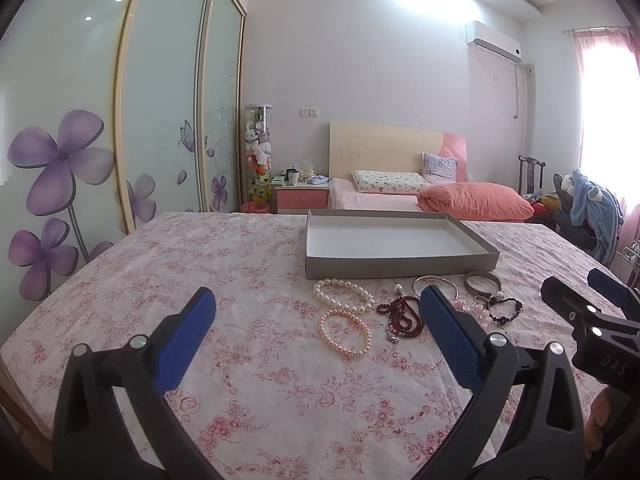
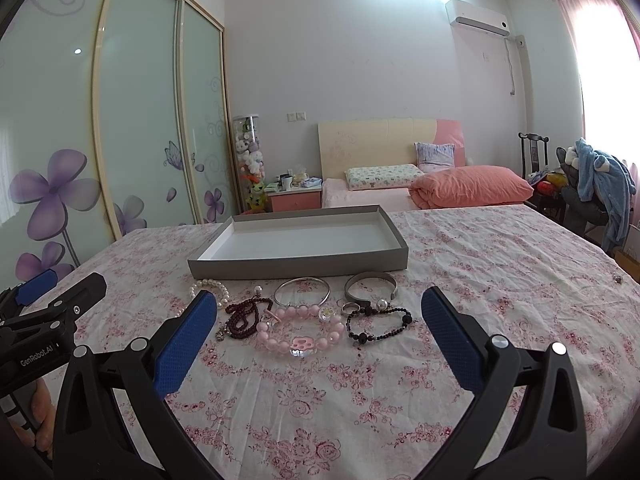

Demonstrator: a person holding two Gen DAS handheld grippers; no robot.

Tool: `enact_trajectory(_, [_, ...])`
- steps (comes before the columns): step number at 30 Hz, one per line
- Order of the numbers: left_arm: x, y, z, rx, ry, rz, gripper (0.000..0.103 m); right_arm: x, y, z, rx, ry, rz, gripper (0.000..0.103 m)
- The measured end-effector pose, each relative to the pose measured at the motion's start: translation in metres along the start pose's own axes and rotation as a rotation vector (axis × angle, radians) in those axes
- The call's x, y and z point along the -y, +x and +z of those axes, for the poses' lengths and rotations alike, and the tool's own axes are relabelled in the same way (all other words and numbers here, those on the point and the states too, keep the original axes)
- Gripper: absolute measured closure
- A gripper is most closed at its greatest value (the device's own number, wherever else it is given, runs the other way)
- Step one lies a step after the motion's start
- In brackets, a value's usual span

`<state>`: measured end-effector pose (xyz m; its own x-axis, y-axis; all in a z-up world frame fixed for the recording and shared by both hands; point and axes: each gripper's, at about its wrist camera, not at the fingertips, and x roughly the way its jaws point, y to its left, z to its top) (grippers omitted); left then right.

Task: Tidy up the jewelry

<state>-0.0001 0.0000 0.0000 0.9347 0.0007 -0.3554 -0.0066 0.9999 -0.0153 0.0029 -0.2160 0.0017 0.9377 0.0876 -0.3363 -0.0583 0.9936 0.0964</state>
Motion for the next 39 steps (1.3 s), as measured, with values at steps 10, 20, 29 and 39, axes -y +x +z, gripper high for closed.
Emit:
enact_trajectory(10, [0.0000,0.0001,0.0000,-0.001,0.000,0.000,0.004,-0.0002,0.0006,-0.0002,-0.001,0.001,0.000,0.002])
enact_trajectory(20, [0.0000,0.0001,0.0000,-0.001,0.000,0.000,0.004,0.0003,0.0007,-0.0002,-0.002,0.003,0.000,0.002])
enact_trajectory(29, [0.0000,0.0001,0.0000,-0.002,0.000,0.000,0.004,-0.0002,0.0013,0.0001,-0.003,0.004,0.000,0.002])
enact_trajectory(39, [-0.0003,0.0000,-0.0003,-0.007,0.000,0.002,0.004,-0.0021,0.0045,-0.0060,-0.014,0.006,0.003,0.002])
